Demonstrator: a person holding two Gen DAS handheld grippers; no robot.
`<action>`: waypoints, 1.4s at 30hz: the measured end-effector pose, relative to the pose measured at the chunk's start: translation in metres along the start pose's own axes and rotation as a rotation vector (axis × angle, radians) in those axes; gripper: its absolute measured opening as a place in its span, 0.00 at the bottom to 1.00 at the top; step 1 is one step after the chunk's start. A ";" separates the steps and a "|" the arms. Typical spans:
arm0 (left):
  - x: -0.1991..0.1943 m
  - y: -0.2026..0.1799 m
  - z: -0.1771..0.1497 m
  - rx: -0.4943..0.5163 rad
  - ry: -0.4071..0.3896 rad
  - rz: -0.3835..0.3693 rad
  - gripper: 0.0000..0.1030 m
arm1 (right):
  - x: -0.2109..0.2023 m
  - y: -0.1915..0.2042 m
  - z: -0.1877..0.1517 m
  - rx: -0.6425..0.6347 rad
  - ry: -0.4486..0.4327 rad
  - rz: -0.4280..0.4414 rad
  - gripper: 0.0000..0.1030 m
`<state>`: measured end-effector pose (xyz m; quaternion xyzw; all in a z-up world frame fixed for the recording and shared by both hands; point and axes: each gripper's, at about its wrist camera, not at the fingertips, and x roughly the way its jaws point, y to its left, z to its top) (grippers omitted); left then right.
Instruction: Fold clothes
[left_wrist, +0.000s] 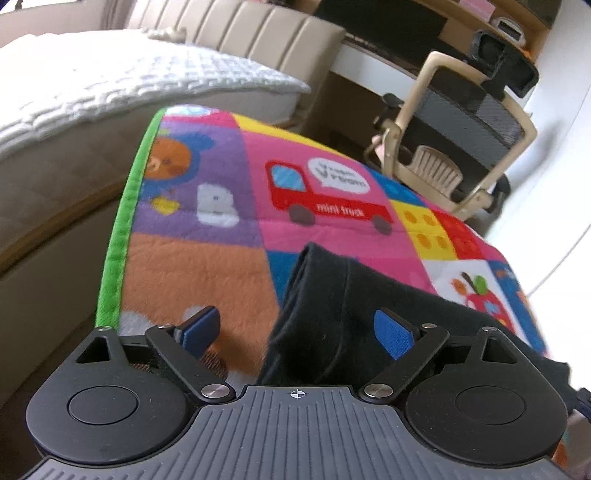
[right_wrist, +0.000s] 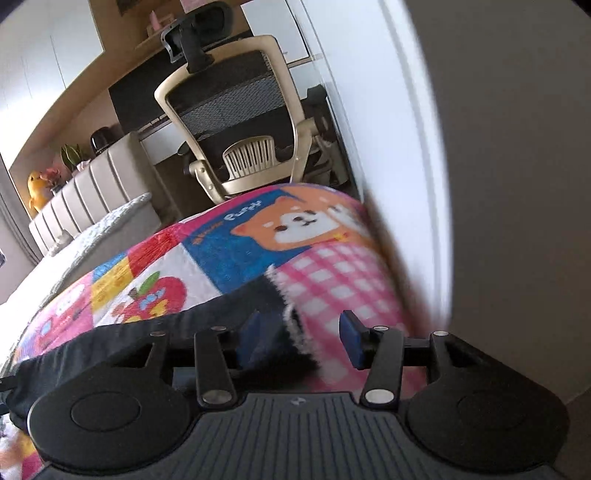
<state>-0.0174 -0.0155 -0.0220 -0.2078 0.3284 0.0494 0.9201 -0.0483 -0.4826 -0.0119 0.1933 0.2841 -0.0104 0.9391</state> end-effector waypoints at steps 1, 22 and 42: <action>0.003 -0.005 0.000 0.018 -0.004 0.010 0.90 | 0.002 0.002 -0.002 0.000 0.004 0.005 0.46; -0.011 -0.120 -0.045 0.234 -0.118 -0.212 0.90 | -0.011 -0.030 -0.014 0.305 0.032 0.098 0.57; 0.035 -0.177 -0.110 0.232 0.089 -0.585 1.00 | -0.004 0.039 -0.017 -0.146 -0.051 0.009 0.17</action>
